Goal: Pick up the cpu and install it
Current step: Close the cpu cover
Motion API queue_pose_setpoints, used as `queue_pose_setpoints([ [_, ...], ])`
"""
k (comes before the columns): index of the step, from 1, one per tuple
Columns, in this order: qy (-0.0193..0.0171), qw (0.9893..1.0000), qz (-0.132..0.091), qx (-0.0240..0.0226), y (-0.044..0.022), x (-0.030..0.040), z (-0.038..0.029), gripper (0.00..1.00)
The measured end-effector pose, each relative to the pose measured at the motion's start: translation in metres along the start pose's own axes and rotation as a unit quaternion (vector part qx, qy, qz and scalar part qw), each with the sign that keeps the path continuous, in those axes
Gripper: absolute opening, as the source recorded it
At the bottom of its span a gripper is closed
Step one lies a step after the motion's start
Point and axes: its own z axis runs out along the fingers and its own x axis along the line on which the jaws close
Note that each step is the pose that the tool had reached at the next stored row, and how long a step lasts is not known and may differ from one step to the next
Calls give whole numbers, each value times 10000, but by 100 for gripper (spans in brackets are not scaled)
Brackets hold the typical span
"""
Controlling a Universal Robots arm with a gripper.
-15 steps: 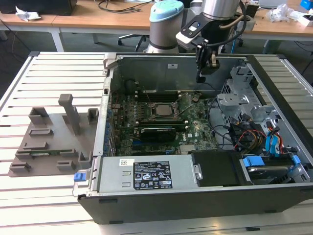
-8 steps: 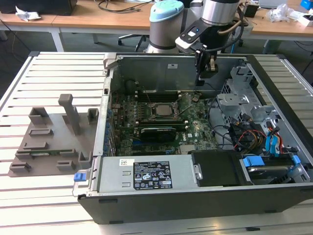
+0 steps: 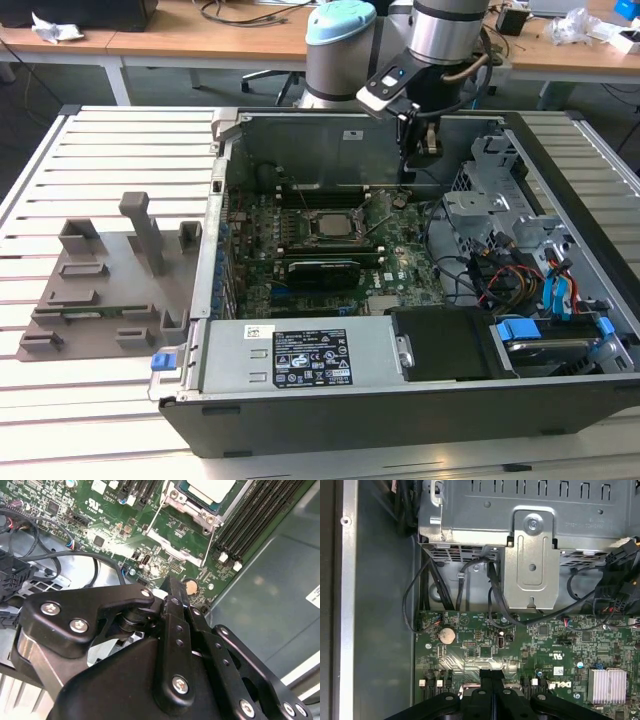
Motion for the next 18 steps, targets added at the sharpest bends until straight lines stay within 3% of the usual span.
queue_pose_setpoints([
  [18, 0, 10000, 0, 0, 1, 9, 166, 11],
])
